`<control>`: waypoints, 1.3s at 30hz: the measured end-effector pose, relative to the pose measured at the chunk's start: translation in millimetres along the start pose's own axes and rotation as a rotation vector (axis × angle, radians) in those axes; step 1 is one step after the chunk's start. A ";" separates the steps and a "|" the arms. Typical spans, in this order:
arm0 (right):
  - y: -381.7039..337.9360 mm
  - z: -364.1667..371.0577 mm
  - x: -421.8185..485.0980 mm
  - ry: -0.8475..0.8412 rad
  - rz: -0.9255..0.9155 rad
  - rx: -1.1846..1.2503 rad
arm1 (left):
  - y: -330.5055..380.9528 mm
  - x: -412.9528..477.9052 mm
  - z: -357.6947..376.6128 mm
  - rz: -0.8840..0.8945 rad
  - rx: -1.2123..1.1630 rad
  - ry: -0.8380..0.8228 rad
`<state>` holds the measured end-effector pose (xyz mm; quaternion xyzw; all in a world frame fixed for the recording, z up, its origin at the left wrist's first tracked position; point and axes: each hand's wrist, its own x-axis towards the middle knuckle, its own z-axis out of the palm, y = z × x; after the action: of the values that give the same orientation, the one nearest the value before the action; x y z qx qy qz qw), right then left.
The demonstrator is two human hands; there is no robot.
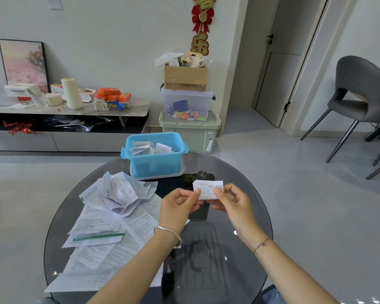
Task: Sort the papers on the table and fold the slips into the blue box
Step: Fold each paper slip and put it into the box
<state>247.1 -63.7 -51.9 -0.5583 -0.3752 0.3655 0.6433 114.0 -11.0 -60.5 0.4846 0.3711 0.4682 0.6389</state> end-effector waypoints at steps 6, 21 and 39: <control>0.0 1.7 -1.0 -0.005 -0.013 -0.047 | -1.6 2.0 -0.9 0.002 0.021 0.034; 3.1 -2.1 1.4 -0.065 0.050 -0.186 | 1.1 1.6 -3.7 -0.032 -0.035 0.006; 19.1 -0.1 7.8 -0.032 -0.123 -0.283 | -3.0 4.3 6.8 -0.213 -0.048 -0.066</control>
<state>249.7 -54.8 -70.2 -0.6134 -0.4668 0.2779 0.5733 122.3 -9.0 -61.7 0.4424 0.3880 0.3901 0.7082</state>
